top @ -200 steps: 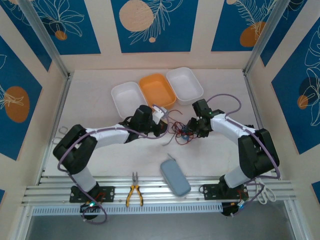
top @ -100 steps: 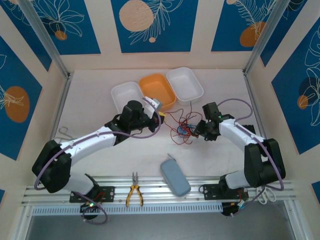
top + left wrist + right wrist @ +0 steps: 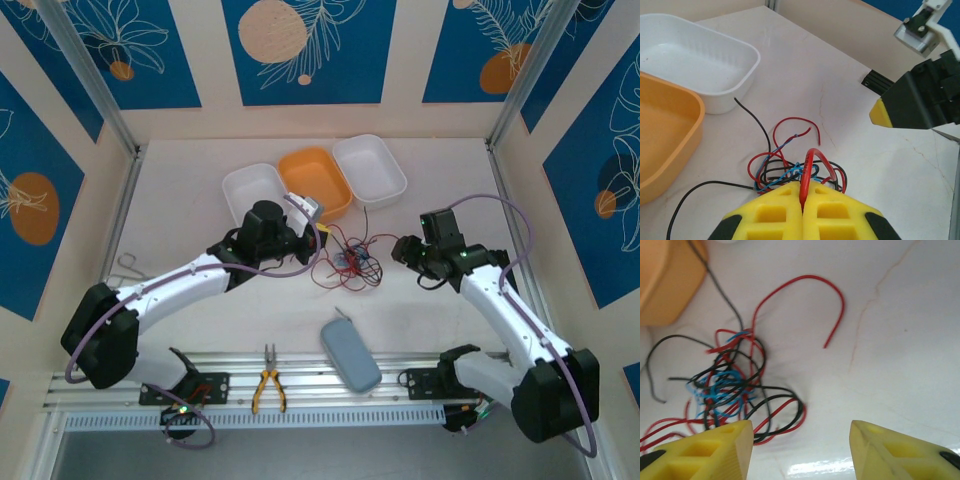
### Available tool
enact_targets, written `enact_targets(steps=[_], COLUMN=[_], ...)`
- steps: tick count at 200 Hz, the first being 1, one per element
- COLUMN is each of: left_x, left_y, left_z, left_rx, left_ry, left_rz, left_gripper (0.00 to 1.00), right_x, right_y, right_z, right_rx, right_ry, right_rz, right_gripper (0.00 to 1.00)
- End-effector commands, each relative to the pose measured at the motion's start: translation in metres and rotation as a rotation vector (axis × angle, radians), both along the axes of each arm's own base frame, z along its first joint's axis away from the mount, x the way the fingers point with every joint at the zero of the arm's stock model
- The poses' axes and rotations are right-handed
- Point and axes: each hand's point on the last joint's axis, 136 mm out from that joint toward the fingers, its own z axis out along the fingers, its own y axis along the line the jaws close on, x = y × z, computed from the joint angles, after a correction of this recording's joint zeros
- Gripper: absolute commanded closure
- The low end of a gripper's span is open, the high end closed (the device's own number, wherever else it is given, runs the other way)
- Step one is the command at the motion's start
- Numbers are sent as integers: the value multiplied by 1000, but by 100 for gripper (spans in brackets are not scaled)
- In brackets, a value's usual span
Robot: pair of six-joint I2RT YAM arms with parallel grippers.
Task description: Untangle the cables
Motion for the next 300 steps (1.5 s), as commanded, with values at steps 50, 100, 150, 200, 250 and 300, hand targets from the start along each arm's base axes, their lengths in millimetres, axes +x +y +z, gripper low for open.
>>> enact_targets(steps=[50,100,150,200,250,300], left_x=[-6,-8,-14,-18,-11,-7], left_y=[-15,-20,-22,-12,-7,-4], left_z=[56,72,109,140,155,178], left_rx=[-114,-161,-226,-225,-198,-209], left_ry=[-80,-85,-127,-178,-215,-271], left_rz=[-79,-99,-138,-114,-71,-47], left_gripper=[100,100,100,100,100,100], right_x=[12,25,19,15,18,16], right_y=[60,75,64,54,43,15], right_z=[2,-38,-86,-104,-102,-99], right_rx=[82,15,-31,-38,-38,-46], right_ry=[67,180,303,331,319,305], right_rz=[187,222,171,131,100,26], right_gripper=[40,40,41,47,58,64])
